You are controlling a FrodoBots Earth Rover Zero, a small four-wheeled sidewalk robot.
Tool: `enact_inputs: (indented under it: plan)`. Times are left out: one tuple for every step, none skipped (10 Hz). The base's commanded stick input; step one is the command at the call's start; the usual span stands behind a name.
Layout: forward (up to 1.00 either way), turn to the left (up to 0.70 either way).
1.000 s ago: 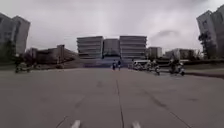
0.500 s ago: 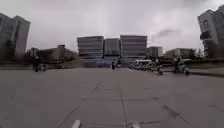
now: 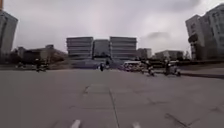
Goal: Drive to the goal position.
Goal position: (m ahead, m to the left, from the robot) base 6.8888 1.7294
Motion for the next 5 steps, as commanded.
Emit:
enact_inputs:
  plan:
    - [0.70,0.00]
    - [0.70,0.00]
    - [0.70,0.00]
    - [0.70,0.00]
    - [0.70,0.00]
